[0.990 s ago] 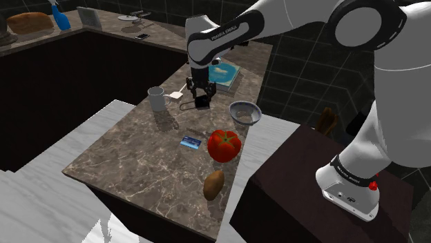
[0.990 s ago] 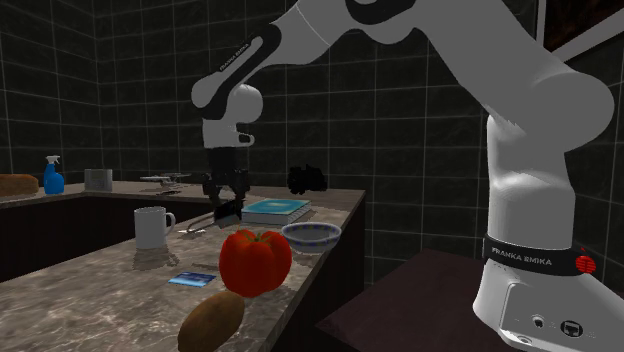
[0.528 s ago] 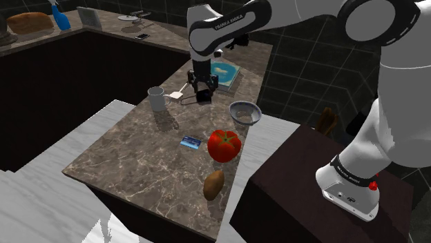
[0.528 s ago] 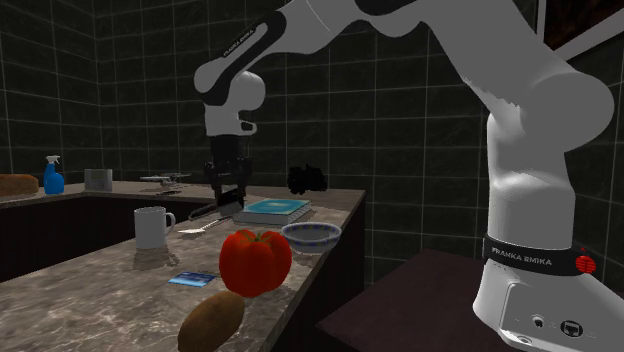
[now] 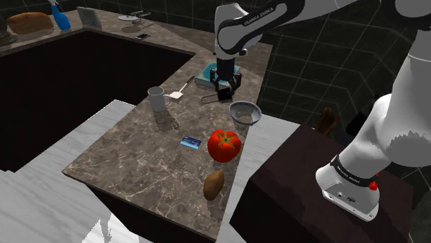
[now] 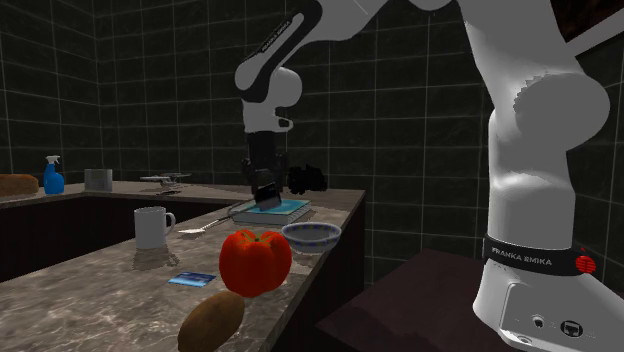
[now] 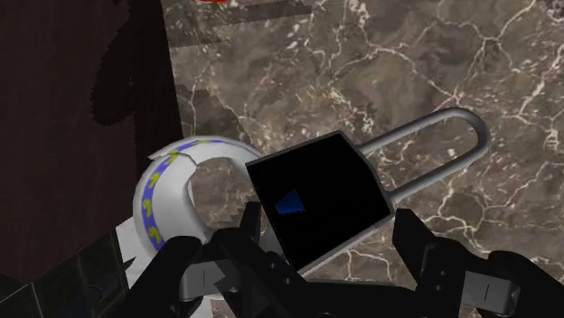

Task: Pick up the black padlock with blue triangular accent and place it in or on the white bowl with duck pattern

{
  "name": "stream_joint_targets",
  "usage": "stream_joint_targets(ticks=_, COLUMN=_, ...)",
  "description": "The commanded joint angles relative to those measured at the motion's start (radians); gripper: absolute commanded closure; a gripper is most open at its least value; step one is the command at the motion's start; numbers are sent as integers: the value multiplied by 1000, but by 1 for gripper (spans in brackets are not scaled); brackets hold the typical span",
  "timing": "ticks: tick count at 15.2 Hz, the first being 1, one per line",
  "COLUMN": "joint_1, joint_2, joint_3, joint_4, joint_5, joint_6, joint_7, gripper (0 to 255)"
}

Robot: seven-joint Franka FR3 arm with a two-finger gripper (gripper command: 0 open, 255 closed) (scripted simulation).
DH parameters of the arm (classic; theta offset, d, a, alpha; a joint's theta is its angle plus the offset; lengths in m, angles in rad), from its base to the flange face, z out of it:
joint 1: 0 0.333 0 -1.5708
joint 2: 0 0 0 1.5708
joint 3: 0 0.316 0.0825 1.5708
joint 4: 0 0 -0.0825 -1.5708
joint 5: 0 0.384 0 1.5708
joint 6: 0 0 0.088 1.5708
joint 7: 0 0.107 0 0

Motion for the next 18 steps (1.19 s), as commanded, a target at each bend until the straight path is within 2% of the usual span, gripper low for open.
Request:
stream_joint_targets(ticks=1, joint_1=-16, joint_2=-49, joint_3=-14, joint_4=-69, joint_5=-9, joint_6=20, joint_7=-28, gripper=255)
stream_joint_targets(ticks=12, joint_1=-117, joint_2=-317, joint_3=-116, joint_4=-385, joint_5=-99, joint_6=76, joint_7=-179, gripper=255)
stream_joint_targets(ticks=18, joint_1=-117, joint_2=-262, joint_3=-118, joint_4=-414, joint_5=-83, joint_6=158, joint_7=-190, gripper=255)
